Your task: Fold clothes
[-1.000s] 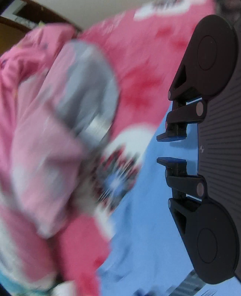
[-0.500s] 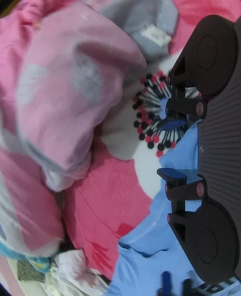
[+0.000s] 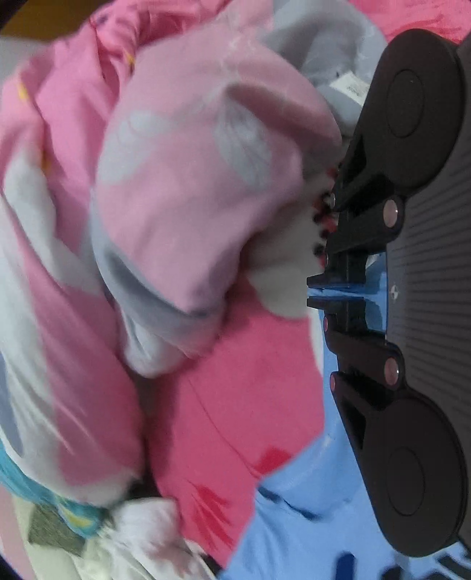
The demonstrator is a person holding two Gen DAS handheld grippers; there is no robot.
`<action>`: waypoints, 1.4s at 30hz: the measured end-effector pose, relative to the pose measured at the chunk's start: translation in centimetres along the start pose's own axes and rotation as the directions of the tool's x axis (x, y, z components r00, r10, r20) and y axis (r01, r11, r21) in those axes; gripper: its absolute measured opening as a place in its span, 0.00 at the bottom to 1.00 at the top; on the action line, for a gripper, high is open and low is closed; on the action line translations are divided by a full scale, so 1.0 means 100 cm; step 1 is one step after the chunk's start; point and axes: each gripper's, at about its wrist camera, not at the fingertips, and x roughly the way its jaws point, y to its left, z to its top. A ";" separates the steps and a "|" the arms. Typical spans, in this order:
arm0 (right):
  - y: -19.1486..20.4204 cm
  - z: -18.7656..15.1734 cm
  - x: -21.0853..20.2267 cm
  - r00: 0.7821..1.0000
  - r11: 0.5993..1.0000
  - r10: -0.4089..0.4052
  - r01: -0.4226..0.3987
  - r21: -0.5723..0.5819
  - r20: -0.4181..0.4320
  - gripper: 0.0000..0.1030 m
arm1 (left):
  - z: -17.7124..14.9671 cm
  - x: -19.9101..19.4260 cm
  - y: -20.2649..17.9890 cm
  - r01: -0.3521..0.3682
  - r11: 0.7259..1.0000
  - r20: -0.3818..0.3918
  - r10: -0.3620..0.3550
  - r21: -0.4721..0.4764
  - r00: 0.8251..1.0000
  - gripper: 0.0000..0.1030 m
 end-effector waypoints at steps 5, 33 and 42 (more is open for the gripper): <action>-0.005 -0.023 0.030 0.999 0.996 -0.036 0.038 0.083 -0.023 0.05 | 0.001 0.000 0.001 0.001 1.000 -0.001 -0.001 -0.001 1.000 0.64; -0.009 0.040 -0.023 0.988 0.983 0.096 -0.113 0.145 0.122 0.28 | 0.001 -0.001 0.007 0.027 0.999 0.005 -0.027 -0.031 1.000 0.64; -0.058 -0.044 -0.041 0.984 0.981 0.032 0.002 0.192 -0.173 0.28 | 0.001 -0.001 0.009 0.033 0.999 0.008 -0.032 -0.037 0.999 0.64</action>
